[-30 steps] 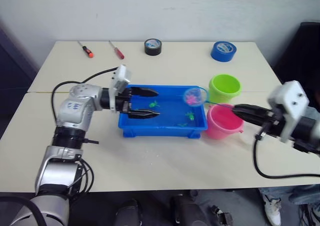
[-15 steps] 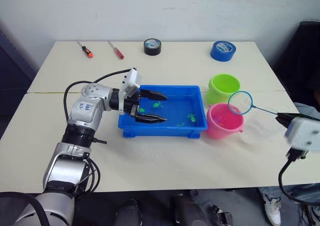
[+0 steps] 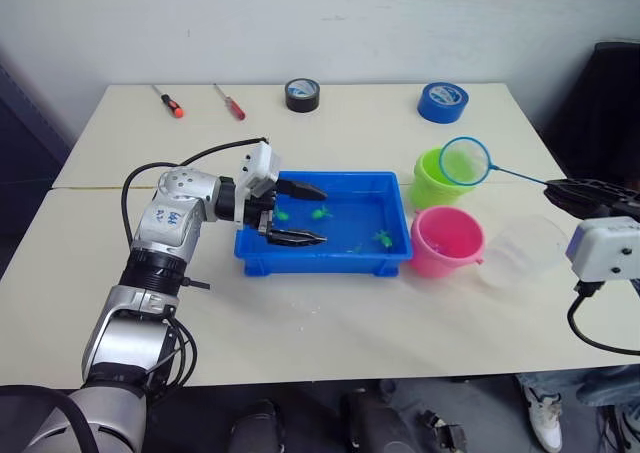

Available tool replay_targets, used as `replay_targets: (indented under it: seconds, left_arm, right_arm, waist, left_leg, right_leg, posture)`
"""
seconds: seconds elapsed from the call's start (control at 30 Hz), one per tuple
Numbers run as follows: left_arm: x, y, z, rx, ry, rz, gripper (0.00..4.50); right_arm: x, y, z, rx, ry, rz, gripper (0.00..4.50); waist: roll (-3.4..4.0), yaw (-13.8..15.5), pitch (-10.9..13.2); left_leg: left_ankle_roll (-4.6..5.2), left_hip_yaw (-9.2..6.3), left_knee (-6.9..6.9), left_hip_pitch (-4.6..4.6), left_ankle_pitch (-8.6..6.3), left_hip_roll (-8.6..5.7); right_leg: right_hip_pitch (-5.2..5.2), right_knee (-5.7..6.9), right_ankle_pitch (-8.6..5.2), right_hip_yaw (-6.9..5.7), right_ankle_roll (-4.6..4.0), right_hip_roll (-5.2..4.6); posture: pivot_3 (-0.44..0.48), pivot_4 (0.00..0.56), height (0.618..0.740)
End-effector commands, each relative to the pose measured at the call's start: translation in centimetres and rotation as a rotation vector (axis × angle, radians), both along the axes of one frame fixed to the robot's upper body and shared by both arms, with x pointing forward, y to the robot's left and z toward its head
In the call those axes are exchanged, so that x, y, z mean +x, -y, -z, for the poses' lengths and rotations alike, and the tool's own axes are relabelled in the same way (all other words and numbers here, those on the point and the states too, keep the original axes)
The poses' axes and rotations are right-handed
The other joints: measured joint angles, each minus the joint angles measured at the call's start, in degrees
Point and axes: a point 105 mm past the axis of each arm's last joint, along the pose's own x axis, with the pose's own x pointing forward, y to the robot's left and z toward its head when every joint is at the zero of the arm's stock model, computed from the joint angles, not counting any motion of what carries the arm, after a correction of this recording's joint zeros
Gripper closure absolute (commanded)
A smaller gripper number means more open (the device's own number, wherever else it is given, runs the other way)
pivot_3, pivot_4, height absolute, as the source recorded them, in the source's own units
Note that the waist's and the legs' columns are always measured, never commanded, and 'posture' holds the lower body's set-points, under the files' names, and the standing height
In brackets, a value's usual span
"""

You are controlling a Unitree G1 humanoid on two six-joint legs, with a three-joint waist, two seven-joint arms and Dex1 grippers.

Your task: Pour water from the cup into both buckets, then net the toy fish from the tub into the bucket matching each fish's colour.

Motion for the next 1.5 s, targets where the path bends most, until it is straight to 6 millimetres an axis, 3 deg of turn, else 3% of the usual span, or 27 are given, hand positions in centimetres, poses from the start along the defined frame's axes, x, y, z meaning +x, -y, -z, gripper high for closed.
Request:
replay_targets:
  seconds: [0.03, 0.17, 0.43, 0.7, 0.83, 1.0, 1.17, 1.5]
  left_arm:
    - [-0.3, -0.6, 0.2, 0.02, 0.014, -0.008, 0.02]
    - [-0.5, -0.9, 0.3, 0.024, 0.025, -0.034, 0.02]
    - [-1.2, -2.1, 0.3, 0.023, 0.023, -0.088, 0.02]
    - [-1.6, -2.3, 0.3, 0.022, 0.02, -0.104, 0.02]
    - [-1.5, -2.3, 0.1, 0.017, 0.02, -0.11, 0.02]
    - [-1.5, -2.2, 0.1, 0.017, 0.02, -0.107, 0.02]
    - [-1.5, -1.9, 0.1, 0.014, 0.022, -0.1, 0.02]
    - [-1.6, -2.0, 0.0, 0.016, 0.029, -0.102, 0.02]
  right_arm:
    - [1.4, -2.5, 0.1, -0.004, -0.065, -0.087, 4.5]
    - [3.5, -4.6, 2.3, -0.104, -0.167, -0.178, 4.5]
    - [4.8, -4.5, 5.6, -0.274, -0.245, -0.238, 4.5]
    - [5.7, -5.1, 7.0, -0.345, -0.263, -0.295, 4.5]
    - [5.6, -6.4, 6.3, -0.306, -0.243, -0.332, 4.5]
    - [6.3, -6.1, 5.5, -0.312, -0.21, -0.306, 4.5]
    - [6.6, -5.0, 6.1, -0.357, -0.239, -0.278, 4.5]
    - [4.5, -6.3, 7.5, -0.302, -0.372, -0.33, 4.5]
  waist:
    - [0.0, -0.1, 0.0]
    - [-0.01, -0.4, 0.0]
    - [0.01, 0.1, 0.0]
    - [0.01, -0.5, 0.0]
    - [0.01, -0.8, 0.0]
    - [0.01, -1.2, 0.0]
    - [0.01, -1.3, 0.0]
    - [0.01, -1.2, 0.0]
  left_leg:
    - [0.0, 0.0, 0.0, 0.0, 0.0, 0.0]
    - [0.02, -0.02, 0.0, -0.06, -0.01, 0.02]
    - [0.14, -0.04, 0.08, -0.16, -0.08, 0.01]
    - [0.14, -0.04, 0.21, -0.12, -0.08, 0.01]
    - [0.14, -0.06, 0.22, -0.11, -0.08, 0.01]
    - [0.13, -0.06, 0.23, -0.11, -0.07, 0.01]
    - [0.13, -0.06, 0.22, -0.06, -0.07, 0.02]
    - [0.12, -0.06, 0.24, -0.05, -0.06, 0.01]
  right_leg:
    - [-0.02, 0.01, 0.0, 0.0, 0.0, -0.01]
    - [-0.07, 0.0, 0.0, 0.01, 0.0, -0.05]
    - [-0.14, 0.04, 0.0, -0.02, -0.01, -0.18]
    - [-0.14, 0.29, -0.01, -0.04, -0.02, -0.17]
    - [-0.14, 0.34, -0.01, -0.04, -0.03, -0.18]
    - [-0.15, 0.39, -0.01, -0.06, -0.03, -0.18]
    - [-0.14, 0.43, -0.03, -0.05, -0.06, -0.17]
    - [-0.13, 0.48, -0.05, -0.04, -0.1, -0.19]
  posture:
    - [0.0, 0.15, 0.74]
    - [0.0, 0.15, 0.74]
    - [0.0, 0.15, 0.74]
    - [0.0, 0.15, 0.74]
    - [0.0, 0.15, 0.74]
    - [0.0, 0.15, 0.74]
    - [0.0, 0.15, 0.74]
    - [0.0, 0.15, 0.74]
